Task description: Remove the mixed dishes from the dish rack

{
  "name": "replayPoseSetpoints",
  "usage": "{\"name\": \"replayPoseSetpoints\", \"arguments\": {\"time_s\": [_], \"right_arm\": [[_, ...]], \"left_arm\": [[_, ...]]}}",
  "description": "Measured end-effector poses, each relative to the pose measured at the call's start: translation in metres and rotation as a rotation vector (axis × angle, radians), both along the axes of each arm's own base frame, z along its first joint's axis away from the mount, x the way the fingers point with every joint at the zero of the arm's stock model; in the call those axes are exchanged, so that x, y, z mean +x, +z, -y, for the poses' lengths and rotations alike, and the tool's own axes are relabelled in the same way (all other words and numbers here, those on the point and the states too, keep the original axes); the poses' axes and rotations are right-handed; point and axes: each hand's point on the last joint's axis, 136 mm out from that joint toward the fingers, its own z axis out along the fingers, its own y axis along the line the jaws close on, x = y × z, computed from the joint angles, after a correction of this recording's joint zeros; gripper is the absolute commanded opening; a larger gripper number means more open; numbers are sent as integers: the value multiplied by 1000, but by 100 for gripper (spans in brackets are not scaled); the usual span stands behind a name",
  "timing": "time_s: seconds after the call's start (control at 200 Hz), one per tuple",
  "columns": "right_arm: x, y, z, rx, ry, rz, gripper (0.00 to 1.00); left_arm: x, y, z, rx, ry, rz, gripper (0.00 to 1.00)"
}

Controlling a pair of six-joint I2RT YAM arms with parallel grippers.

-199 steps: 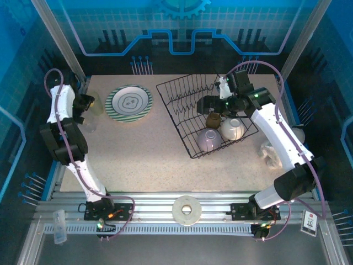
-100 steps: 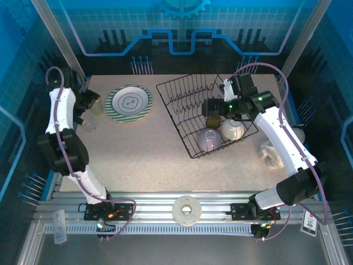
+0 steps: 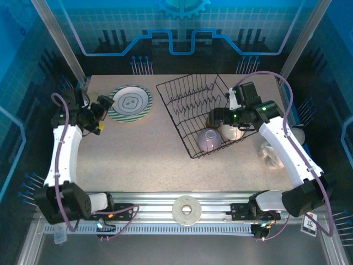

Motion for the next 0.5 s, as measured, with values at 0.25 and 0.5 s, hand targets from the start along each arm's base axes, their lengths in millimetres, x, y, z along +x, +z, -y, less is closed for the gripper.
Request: {"name": "replayPoseSetpoints", "arguments": {"time_s": [0.25,0.5], "right_arm": [[2,-6,0,1,-3,-5,100],[33,-18,11,-45,-46,-45,100]], "left_arm": [[-21,35,47,-76,-165,189,99],[-13,44,72,-137,-267,303,99]]}}
